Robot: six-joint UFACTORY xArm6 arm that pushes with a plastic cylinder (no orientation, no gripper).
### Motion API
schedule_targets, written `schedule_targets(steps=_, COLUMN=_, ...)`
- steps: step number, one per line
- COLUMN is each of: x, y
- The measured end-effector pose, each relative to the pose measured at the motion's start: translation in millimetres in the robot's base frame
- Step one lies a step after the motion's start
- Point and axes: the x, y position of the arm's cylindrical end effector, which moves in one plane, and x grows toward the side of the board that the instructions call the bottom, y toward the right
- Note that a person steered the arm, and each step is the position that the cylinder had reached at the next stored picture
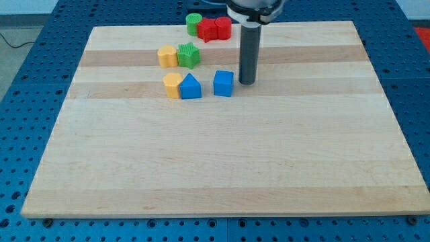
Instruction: Move the yellow heart to the left of the yellow hexagon
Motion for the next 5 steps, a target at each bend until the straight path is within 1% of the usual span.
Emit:
schedule_targets(steps=2, x=0.0, y=-29.5)
schedule_targets(steps=3, x=0.0, y=-29.6)
schedule_targets(steps=4, x=-11.3, y=-3.7)
schedule_targets(steps=5, x=-57.0, y=47.7)
